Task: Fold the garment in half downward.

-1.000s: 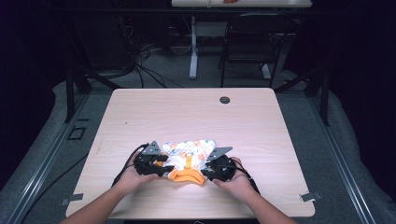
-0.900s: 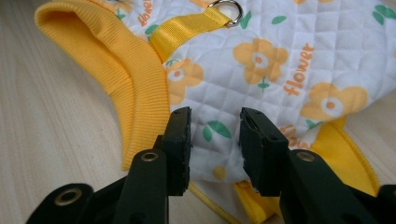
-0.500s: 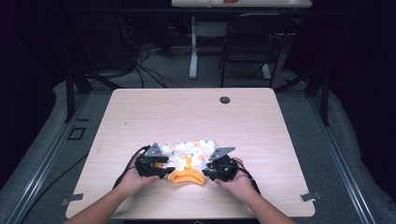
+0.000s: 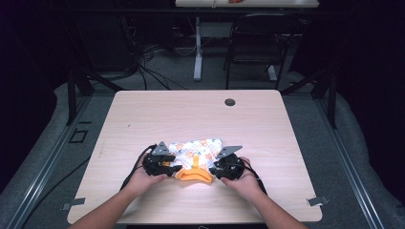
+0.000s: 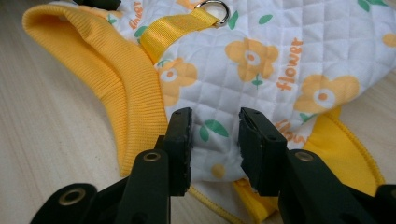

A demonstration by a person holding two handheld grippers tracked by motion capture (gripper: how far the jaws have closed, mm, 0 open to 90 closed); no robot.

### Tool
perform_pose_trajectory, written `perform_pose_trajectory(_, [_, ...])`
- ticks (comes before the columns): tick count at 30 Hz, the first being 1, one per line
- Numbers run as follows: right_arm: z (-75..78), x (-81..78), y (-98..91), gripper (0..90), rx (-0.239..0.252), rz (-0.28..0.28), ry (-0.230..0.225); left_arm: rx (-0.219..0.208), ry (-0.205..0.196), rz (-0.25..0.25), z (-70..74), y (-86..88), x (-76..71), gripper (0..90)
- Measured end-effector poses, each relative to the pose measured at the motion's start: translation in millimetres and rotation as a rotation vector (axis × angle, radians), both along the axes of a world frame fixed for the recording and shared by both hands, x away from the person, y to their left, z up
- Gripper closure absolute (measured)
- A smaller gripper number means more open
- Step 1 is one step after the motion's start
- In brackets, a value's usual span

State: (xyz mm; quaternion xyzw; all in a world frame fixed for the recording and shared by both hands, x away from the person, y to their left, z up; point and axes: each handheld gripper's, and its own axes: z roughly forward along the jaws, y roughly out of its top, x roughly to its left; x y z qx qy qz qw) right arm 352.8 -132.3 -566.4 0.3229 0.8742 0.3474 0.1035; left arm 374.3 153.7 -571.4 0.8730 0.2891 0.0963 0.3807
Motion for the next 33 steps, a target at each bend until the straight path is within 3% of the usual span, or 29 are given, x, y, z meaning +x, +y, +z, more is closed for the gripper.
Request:
perform_pose_trajectory(9, [-1.0, 8.3, -1.3, 64.2, 0.006, -0.024, -0.008, -0.012, -0.018, 0.038, -2.1, -2.7, 10.5, 50.1])
perform_pose_trajectory(21, [-0.3, 17.4, 0.1, 62.0, 0.000, -0.045, -0.014, -0.022, -0.032, 0.094, -3.5, -6.6, 13.1, 50.9])
perform_pose_trajectory(26, [2.4, 18.5, -1.8, 59.1, 0.023, -0.050, -0.005, -0.036, -0.038, 0.099, -0.2, -5.6, 12.3, 50.3])
perform_pose_trajectory(33, [14.3, 12.7, -3.8, 56.7, 0.066, -0.058, -0.039, -0.080, -0.041, 0.101, 10.1, -1.0, 8.7, 49.0])
